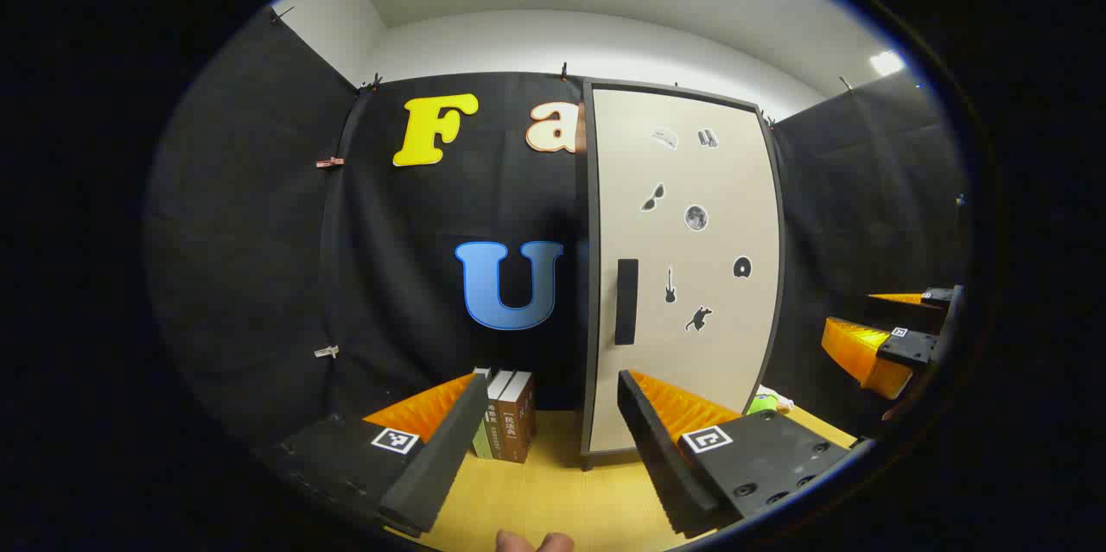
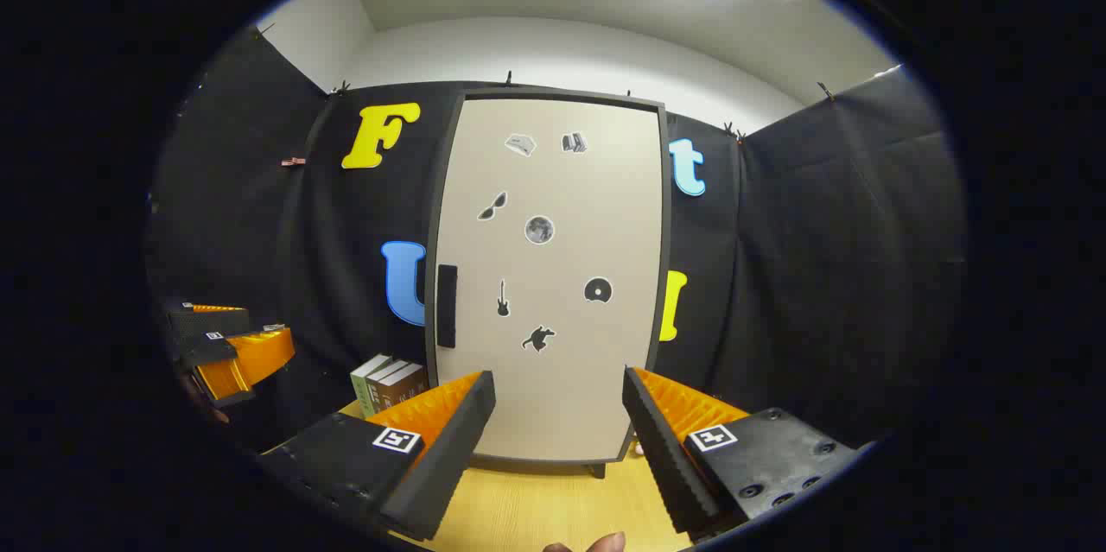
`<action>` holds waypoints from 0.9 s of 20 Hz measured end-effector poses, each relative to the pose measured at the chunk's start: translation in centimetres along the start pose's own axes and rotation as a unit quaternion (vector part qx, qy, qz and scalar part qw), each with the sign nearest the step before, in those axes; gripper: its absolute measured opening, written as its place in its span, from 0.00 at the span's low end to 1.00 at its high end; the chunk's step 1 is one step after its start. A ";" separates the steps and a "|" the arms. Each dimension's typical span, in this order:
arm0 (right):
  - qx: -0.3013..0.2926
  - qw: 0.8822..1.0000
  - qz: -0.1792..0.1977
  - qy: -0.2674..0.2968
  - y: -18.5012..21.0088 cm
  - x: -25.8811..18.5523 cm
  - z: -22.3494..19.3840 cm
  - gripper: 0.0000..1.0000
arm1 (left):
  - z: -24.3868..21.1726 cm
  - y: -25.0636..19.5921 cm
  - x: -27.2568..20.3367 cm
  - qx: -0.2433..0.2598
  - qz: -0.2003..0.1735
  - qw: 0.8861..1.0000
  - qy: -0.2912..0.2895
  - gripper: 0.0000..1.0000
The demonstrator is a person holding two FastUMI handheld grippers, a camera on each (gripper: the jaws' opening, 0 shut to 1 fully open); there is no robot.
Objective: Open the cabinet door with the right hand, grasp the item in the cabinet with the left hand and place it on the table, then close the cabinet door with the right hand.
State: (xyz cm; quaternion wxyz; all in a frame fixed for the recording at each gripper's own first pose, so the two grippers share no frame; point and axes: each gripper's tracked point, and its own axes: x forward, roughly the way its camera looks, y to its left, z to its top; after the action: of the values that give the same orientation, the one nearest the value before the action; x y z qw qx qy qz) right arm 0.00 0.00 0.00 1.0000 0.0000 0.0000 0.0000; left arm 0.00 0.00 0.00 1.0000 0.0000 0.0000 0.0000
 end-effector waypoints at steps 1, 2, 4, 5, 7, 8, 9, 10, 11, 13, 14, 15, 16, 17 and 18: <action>0.000 1.000 0.000 0.000 0.0 -0.1 0.0 0.96 | -0.1 -0.2 -0.1 0.000 -0.001 1.000 0.000 0.94; 0.002 1.000 -0.001 -0.001 -0.1 -0.3 0.2 0.96 | 0.1 -0.2 -0.2 0.001 -0.003 1.000 -0.002 0.94; 0.006 1.000 -0.004 -0.007 -0.3 -0.5 0.6 0.96 | 0.3 -0.4 -0.4 0.007 -0.005 1.000 -0.004 0.94; 0.003 1.000 -0.007 -0.008 -0.4 -0.5 0.7 0.96 | 0.3 -0.4 -0.5 0.009 -0.005 1.000 -0.005 0.94; -0.005 1.000 -0.008 -0.006 -0.4 -0.7 0.6 0.96 | 0.6 -0.5 -0.7 0.009 -0.005 1.000 -0.009 0.94; -0.006 1.000 -0.005 -0.007 -0.2 -0.7 0.6 0.96 | 0.7 -0.5 -0.7 0.009 -0.005 1.000 -0.010 0.94; -0.007 1.000 -0.004 -0.006 -0.1 -0.7 0.6 0.96 | 0.7 -0.5 -0.8 0.009 -0.005 1.000 -0.010 0.94; -0.006 1.000 -0.003 -0.007 0.1 -0.6 0.6 0.96 | 0.7 -0.4 -0.9 0.011 -0.005 1.000 -0.010 0.94; -0.006 1.000 -0.002 -0.007 0.0 -0.8 0.6 0.96 | 0.7 -0.4 -0.8 0.015 -0.005 1.000 -0.010 0.94; -0.008 1.000 0.000 -0.008 0.4 -0.6 0.7 0.96 | 0.7 -0.2 -0.9 0.017 -0.003 1.000 -0.010 0.94; -0.010 1.000 0.001 -0.010 0.6 -0.6 0.7 0.96 | 0.8 -0.1 -0.8 0.017 -0.003 1.000 -0.010 0.94; -0.011 1.000 0.003 -0.011 0.8 -0.5 0.7 0.96 | 0.7 0.1 -0.8 0.016 -0.001 1.000 -0.011 0.94; -0.013 1.000 0.005 -0.010 1.0 -0.5 0.7 0.96 | 0.8 0.3 -0.8 0.015 0.000 1.000 -0.011 0.94; -0.012 1.000 0.007 -0.009 1.2 -0.4 0.6 0.96 | 0.8 0.4 -0.8 0.014 0.001 1.000 -0.012 0.94; -0.010 1.000 0.009 -0.007 1.4 -0.4 0.6 0.96 | 0.7 0.6 -0.8 0.014 0.001 1.000 -0.012 0.94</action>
State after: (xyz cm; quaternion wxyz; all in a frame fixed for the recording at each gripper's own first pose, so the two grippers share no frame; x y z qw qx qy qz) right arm -0.45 1.37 0.55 0.9999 -0.0102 -0.0070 0.0090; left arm -0.81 0.61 0.71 0.9998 0.0138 -0.0119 0.0015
